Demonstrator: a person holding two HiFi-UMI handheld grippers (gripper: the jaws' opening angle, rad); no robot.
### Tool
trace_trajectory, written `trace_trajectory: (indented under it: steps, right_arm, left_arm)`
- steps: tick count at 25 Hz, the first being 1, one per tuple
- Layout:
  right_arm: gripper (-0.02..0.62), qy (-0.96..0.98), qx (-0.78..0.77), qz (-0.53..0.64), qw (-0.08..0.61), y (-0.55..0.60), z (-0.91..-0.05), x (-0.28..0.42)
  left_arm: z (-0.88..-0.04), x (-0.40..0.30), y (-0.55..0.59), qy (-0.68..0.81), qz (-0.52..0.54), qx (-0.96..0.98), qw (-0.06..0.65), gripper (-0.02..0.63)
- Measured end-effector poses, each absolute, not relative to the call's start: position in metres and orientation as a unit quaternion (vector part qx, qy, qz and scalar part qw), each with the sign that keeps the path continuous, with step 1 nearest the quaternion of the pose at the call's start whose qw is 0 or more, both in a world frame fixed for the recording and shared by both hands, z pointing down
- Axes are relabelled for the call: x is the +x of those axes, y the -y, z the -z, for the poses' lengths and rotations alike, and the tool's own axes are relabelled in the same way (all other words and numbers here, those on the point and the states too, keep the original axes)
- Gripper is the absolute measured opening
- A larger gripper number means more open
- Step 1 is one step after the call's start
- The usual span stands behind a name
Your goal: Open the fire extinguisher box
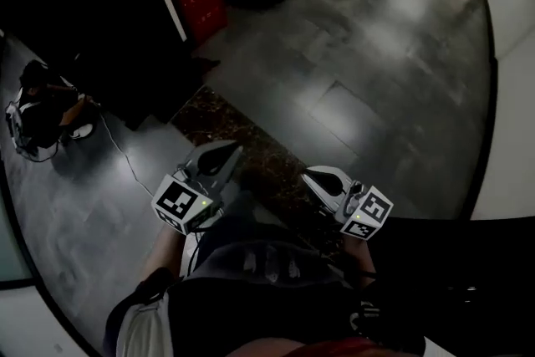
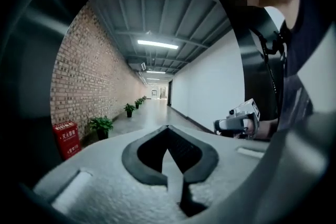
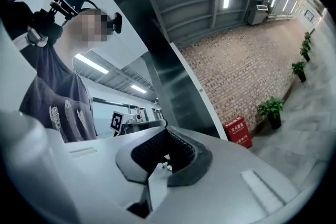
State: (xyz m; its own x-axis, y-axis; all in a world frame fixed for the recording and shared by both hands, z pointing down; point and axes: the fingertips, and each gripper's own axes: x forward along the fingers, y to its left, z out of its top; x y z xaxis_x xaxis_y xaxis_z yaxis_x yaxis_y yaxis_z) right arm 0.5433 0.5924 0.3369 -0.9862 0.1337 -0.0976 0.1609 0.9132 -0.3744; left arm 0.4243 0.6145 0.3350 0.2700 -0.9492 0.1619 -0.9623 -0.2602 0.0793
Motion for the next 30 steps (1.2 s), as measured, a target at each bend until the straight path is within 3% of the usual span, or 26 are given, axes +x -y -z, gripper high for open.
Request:
trace_trajectory:
  steps: [4, 18, 25, 30]
  right_arm:
    - [-0.002, -0.983, 0.041, 0.179, 0.026, -0.559, -0.333, 0.544]
    - [-0.001, -0.984, 0.013, 0.177, 0.021, -0.409, -0.336, 0.439]
    - [-0.002, -0.981, 0.072, 0.18, -0.008, -0.331, -0.357, 0.369]
    - [-0.002, -0.972, 0.135, 0.195, 0.0, -0.248, -0.366, 0.351]
  left_arm:
    - [-0.348, 0.423, -0.574, 0.575, -0.044, 0.813, 0.082, -0.005]
    - [-0.335, 0.342, -0.392, 0.516, 0.005, 0.854, 0.064, -0.005]
    - [-0.362, 0.258, -0.34, 0.605, -0.026, 0.792, 0.077, -0.005]
    - [-0.358, 0.235, -0.28, 0.673, -0.053, 0.734, 0.08, -0.005]
